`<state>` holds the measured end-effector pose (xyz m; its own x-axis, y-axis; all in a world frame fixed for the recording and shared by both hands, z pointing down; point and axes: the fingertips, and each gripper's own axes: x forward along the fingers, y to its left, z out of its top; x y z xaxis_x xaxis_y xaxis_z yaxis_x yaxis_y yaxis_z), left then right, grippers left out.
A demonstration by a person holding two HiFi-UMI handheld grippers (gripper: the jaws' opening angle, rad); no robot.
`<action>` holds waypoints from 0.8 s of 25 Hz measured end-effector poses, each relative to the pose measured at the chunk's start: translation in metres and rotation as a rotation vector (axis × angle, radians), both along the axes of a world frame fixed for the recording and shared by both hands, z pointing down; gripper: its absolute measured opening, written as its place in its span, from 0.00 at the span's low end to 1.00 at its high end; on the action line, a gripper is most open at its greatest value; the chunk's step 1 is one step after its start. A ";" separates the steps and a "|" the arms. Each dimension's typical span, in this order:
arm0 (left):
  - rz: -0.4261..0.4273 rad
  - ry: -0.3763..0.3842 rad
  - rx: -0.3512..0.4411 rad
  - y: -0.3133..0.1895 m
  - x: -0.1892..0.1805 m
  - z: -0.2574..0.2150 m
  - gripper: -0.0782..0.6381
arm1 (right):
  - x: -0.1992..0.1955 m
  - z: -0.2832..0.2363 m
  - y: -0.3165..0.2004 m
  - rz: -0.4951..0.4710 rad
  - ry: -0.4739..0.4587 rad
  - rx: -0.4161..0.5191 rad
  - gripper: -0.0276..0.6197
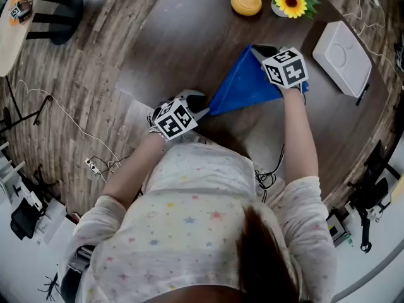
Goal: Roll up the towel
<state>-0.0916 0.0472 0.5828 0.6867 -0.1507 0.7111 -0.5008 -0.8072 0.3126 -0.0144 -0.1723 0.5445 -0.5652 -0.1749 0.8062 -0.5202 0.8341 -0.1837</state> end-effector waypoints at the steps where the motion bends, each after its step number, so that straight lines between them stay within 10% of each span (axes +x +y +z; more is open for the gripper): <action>1: -0.001 -0.001 -0.002 0.000 -0.001 0.000 0.30 | -0.001 0.006 -0.002 0.003 0.006 -0.009 0.07; 20: 0.011 0.014 -0.006 0.002 -0.006 -0.001 0.30 | 0.001 0.020 -0.019 0.147 -0.019 0.037 0.19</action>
